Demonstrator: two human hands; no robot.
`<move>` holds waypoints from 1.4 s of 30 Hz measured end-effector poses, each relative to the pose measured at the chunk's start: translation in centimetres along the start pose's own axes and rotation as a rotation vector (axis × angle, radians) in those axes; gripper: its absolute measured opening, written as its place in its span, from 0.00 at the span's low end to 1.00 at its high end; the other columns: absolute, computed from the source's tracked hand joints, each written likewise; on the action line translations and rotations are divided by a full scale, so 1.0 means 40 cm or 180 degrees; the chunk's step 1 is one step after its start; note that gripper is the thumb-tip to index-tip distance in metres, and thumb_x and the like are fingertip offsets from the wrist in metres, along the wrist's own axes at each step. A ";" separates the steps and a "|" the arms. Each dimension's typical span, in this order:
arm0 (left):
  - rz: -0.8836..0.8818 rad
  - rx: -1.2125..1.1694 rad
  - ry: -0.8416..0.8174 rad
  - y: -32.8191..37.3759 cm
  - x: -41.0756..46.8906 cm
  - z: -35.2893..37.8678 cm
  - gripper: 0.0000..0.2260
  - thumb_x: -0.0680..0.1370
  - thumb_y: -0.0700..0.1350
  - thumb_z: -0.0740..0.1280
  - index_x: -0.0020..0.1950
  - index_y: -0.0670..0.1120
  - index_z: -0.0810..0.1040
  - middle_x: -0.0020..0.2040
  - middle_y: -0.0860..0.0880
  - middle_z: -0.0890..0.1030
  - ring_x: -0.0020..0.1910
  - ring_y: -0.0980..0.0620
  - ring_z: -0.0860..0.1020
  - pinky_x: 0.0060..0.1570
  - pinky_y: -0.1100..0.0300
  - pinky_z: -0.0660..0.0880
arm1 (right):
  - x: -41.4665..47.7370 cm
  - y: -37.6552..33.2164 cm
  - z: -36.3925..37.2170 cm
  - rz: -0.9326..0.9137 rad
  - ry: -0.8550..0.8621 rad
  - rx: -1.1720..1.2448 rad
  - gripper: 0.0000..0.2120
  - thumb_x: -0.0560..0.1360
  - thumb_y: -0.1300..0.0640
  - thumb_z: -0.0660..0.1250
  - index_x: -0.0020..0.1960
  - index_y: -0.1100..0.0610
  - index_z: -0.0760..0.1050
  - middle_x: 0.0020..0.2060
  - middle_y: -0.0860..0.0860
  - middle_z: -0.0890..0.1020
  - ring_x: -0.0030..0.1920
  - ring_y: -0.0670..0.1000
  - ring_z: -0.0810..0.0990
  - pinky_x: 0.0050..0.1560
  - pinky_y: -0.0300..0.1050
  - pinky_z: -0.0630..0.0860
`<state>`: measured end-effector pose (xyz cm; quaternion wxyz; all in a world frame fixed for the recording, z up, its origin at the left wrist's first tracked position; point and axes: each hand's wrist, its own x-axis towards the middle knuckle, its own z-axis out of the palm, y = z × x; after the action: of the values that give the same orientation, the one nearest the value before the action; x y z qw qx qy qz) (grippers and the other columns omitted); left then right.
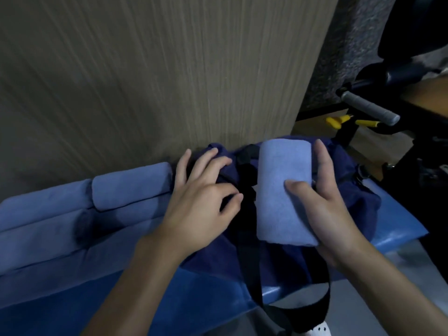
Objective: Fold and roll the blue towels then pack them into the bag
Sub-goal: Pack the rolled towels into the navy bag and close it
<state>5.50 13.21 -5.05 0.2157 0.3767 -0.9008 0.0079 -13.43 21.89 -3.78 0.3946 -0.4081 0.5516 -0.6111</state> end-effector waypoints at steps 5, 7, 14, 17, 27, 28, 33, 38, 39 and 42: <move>-0.0362 0.0750 -0.0228 -0.002 0.014 0.029 0.18 0.80 0.58 0.55 0.61 0.54 0.79 0.72 0.48 0.69 0.74 0.46 0.62 0.71 0.36 0.53 | -0.007 0.001 -0.035 -0.0012 -0.0301 -0.0186 0.32 0.79 0.58 0.64 0.68 0.25 0.57 0.67 0.36 0.71 0.62 0.45 0.76 0.60 0.50 0.75; -0.0661 0.0721 0.0057 0.001 0.024 0.035 0.17 0.80 0.56 0.57 0.64 0.54 0.75 0.69 0.48 0.70 0.70 0.46 0.65 0.66 0.39 0.59 | -0.007 0.002 -0.042 -0.0076 -0.0454 -0.0267 0.29 0.78 0.55 0.65 0.67 0.25 0.61 0.67 0.36 0.70 0.64 0.45 0.75 0.62 0.51 0.74; -0.1171 0.0217 0.0859 -0.014 0.074 0.049 0.11 0.79 0.46 0.66 0.60 0.49 0.81 0.54 0.47 0.76 0.51 0.46 0.75 0.52 0.51 0.62 | 0.005 0.016 -0.053 0.0301 -0.1256 -0.0294 0.26 0.72 0.51 0.73 0.65 0.34 0.70 0.59 0.34 0.76 0.58 0.40 0.78 0.54 0.38 0.77; -0.1329 0.0015 0.0679 -0.013 0.081 0.045 0.17 0.74 0.42 0.67 0.63 0.51 0.79 0.57 0.49 0.73 0.52 0.48 0.75 0.57 0.49 0.64 | 0.035 0.034 -0.041 0.0471 -0.1122 -0.0389 0.25 0.74 0.54 0.71 0.66 0.35 0.70 0.61 0.37 0.76 0.58 0.40 0.79 0.59 0.42 0.77; -0.1080 -0.0055 -0.0458 0.000 0.054 0.015 0.44 0.69 0.46 0.68 0.77 0.61 0.44 0.78 0.53 0.43 0.76 0.51 0.43 0.73 0.48 0.45 | 0.179 0.048 0.018 -0.0020 0.0064 0.0387 0.26 0.76 0.59 0.69 0.69 0.41 0.68 0.65 0.43 0.76 0.62 0.46 0.78 0.66 0.52 0.74; -0.1061 -0.0077 -0.0483 0.001 0.053 0.016 0.45 0.69 0.46 0.68 0.77 0.61 0.43 0.78 0.53 0.43 0.76 0.51 0.43 0.73 0.48 0.45 | 0.185 0.052 0.031 -0.0091 0.0107 0.0384 0.26 0.76 0.60 0.69 0.69 0.41 0.68 0.64 0.43 0.77 0.61 0.45 0.78 0.65 0.51 0.75; -0.1087 -0.0222 -0.0560 -0.009 0.053 0.020 0.47 0.69 0.44 0.67 0.76 0.60 0.38 0.78 0.54 0.42 0.76 0.53 0.42 0.73 0.48 0.44 | 0.184 0.093 0.104 -0.0498 0.0348 -0.0085 0.32 0.76 0.64 0.68 0.75 0.51 0.60 0.67 0.44 0.71 0.63 0.38 0.72 0.67 0.40 0.70; -0.0993 -0.0417 -0.0706 -0.007 0.046 0.016 0.49 0.69 0.45 0.67 0.74 0.64 0.33 0.77 0.58 0.41 0.76 0.55 0.40 0.74 0.47 0.41 | 0.198 0.094 0.147 -0.0484 0.0548 -0.0055 0.34 0.76 0.61 0.69 0.75 0.47 0.57 0.69 0.47 0.70 0.66 0.45 0.72 0.69 0.51 0.69; -0.1042 -0.0481 -0.0668 -0.008 0.045 0.014 0.50 0.69 0.45 0.67 0.74 0.64 0.32 0.77 0.59 0.41 0.76 0.55 0.40 0.74 0.47 0.41 | 0.199 0.097 0.153 -0.0427 0.0474 -0.0051 0.34 0.75 0.61 0.69 0.75 0.46 0.57 0.68 0.48 0.71 0.66 0.46 0.72 0.69 0.51 0.70; -0.1146 -0.0581 -0.0569 -0.021 0.040 0.006 0.51 0.69 0.47 0.68 0.74 0.64 0.30 0.78 0.59 0.43 0.76 0.57 0.41 0.74 0.48 0.44 | 0.193 0.112 0.154 0.0101 -0.0271 -0.0164 0.36 0.73 0.60 0.70 0.72 0.40 0.57 0.65 0.47 0.74 0.62 0.48 0.76 0.65 0.54 0.74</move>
<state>4.98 11.49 -4.74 0.1660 0.5096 -0.8316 -0.1457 -10.27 12.17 -7.42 0.4167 -0.4349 0.5564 -0.5724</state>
